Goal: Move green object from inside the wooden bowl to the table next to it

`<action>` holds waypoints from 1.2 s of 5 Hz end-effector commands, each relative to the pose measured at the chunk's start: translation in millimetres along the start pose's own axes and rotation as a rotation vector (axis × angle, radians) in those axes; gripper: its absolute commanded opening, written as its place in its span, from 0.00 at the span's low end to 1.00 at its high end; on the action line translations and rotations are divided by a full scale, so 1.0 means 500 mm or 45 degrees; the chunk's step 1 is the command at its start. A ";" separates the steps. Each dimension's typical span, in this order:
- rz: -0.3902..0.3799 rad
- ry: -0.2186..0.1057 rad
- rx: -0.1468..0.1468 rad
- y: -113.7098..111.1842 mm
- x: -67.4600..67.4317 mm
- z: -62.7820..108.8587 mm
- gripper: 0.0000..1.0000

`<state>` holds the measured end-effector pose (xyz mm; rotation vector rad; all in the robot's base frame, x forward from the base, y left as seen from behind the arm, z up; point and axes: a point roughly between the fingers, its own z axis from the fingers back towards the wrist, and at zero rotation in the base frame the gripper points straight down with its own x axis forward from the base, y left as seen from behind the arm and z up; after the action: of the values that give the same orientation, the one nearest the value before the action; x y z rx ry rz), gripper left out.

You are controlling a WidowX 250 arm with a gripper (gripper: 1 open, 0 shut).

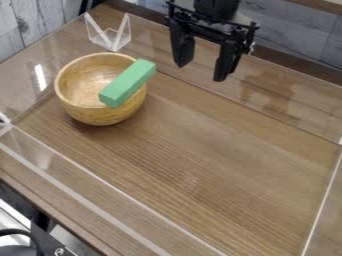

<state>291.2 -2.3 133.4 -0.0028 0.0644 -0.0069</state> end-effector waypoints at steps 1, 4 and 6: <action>0.023 0.010 -0.004 0.016 -0.011 -0.004 1.00; 0.133 -0.074 -0.009 0.213 -0.069 -0.013 1.00; 0.262 -0.094 -0.003 0.277 -0.065 -0.072 1.00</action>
<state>254.1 131.3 88.1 -0.0180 0.0292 0.1851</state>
